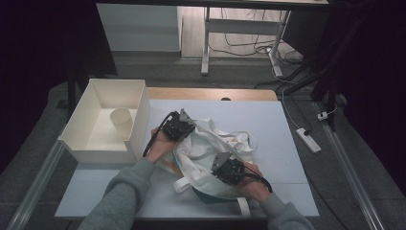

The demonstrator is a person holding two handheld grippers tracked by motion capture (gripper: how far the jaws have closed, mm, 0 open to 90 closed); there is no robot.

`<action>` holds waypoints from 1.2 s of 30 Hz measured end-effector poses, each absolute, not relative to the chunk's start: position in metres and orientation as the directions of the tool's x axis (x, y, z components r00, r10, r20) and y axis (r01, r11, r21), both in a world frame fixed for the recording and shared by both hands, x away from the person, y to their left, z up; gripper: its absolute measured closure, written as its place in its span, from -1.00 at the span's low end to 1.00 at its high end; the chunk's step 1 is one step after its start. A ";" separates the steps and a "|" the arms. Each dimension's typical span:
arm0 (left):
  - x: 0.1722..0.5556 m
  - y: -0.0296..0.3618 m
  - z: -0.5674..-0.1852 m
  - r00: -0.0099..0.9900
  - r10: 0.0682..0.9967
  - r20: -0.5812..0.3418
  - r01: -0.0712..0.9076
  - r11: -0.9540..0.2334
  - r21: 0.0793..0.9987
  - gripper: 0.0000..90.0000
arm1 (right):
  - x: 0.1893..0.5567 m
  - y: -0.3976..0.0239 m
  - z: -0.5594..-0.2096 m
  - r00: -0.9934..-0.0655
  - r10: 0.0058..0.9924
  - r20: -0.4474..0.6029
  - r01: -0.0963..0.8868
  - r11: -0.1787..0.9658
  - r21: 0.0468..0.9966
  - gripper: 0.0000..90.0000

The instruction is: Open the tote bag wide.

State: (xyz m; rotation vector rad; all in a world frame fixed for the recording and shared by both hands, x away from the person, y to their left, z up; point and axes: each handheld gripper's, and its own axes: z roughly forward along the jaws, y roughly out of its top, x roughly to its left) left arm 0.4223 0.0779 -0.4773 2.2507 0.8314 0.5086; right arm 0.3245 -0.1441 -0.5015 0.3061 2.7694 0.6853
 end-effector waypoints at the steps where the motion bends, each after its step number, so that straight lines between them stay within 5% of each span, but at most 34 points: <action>1: 0.423 0.078 -0.477 0.721 0.683 0.121 0.419 -0.567 0.709 0.94 | 0.324 -0.144 -0.501 -0.940 0.267 -0.211 0.138 0.865 0.483 1.00; 15: 0.430 0.075 -0.480 0.727 0.678 0.108 0.427 -0.569 0.703 0.93 | 0.326 -0.144 -0.501 -0.946 0.267 -0.182 0.145 0.854 0.500 0.99; 20: 0.426 0.075 -0.479 0.727 0.678 0.111 0.422 -0.568 0.707 0.93 | 0.335 -0.156 -0.489 -0.933 0.341 -0.114 0.211 0.777 0.593 0.65; 27: 0.423 0.074 -0.478 0.726 0.678 0.115 0.417 -0.567 0.710 0.93 | 0.352 -0.165 -0.480 -0.874 0.459 -0.157 0.290 0.754 0.589 0.99; 31: 0.422 0.073 -0.478 0.726 0.677 0.122 0.413 -0.571 0.710 0.93 | 0.360 -0.163 -0.489 -0.827 0.491 -0.273 0.299 0.796 0.527 1.00; 36: 0.422 0.073 -0.478 0.730 0.672 0.123 0.405 -0.570 0.715 0.93 | 0.370 -0.172 -0.485 -0.784 0.549 -0.289 0.328 0.762 0.558 1.00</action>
